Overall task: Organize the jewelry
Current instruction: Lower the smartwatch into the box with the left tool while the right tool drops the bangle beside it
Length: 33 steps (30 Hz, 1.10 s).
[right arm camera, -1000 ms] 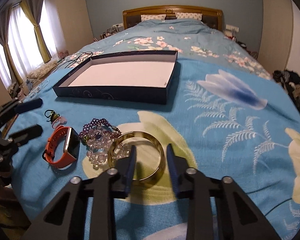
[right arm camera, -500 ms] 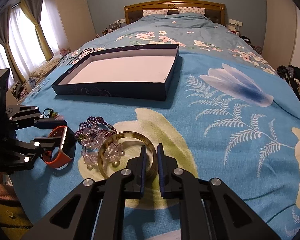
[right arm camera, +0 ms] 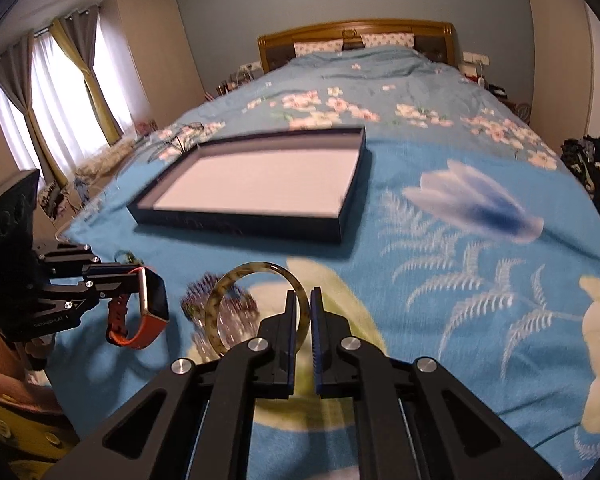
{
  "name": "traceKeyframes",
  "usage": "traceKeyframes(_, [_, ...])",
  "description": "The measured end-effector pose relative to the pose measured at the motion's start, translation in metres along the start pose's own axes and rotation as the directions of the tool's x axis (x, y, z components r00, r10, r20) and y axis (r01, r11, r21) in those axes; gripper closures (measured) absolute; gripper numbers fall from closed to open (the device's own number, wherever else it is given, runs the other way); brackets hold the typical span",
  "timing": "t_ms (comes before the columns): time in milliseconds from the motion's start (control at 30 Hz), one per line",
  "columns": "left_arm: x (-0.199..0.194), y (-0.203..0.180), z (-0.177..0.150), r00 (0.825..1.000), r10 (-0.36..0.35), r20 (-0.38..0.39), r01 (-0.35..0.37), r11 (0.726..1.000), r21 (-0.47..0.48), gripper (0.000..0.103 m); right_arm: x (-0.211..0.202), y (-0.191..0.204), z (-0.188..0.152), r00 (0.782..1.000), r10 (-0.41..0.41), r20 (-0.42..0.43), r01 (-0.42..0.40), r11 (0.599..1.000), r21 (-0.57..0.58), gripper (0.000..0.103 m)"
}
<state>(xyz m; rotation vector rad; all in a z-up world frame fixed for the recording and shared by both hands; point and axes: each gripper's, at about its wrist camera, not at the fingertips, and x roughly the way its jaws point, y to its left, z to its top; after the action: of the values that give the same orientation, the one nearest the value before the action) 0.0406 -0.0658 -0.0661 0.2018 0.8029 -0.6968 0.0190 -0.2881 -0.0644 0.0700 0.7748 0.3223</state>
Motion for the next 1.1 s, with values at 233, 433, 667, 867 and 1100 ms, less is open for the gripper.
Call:
traceKeyframes(233, [-0.029,0.039,0.031,0.991,0.091,0.099,-0.079,0.990,-0.118,0.093,0.009,0.010,0.046,0.998,0.025,0.065,-0.023,0.999,-0.043,0.098])
traceKeyframes(433, [-0.021,0.084,0.066,0.976,0.192,0.100,-0.165,0.959,-0.231,0.093,0.051,0.019,0.093,0.998,0.032,0.062,-0.027,0.996,-0.084,0.098])
traceKeyframes(667, [0.011,0.125,0.099,0.962,0.268,0.048,-0.240,0.918,-0.316,0.093,0.105,0.022,0.132,1.000,-0.014,0.023,0.016,0.994,-0.105,0.098])
traceKeyframes(867, [0.048,0.156,0.117,0.959,0.282,-0.006,-0.263,0.888,-0.377,0.090,0.141,0.017,0.153,0.999,-0.041,-0.023,0.039,0.996,-0.078,0.098])
traceKeyframes(1100, [0.082,0.184,0.123,0.961,0.273,-0.048,-0.266,0.858,-0.439,0.094,0.173,0.018,0.161,0.992,-0.093,-0.090,0.085,0.992,-0.091,0.098])
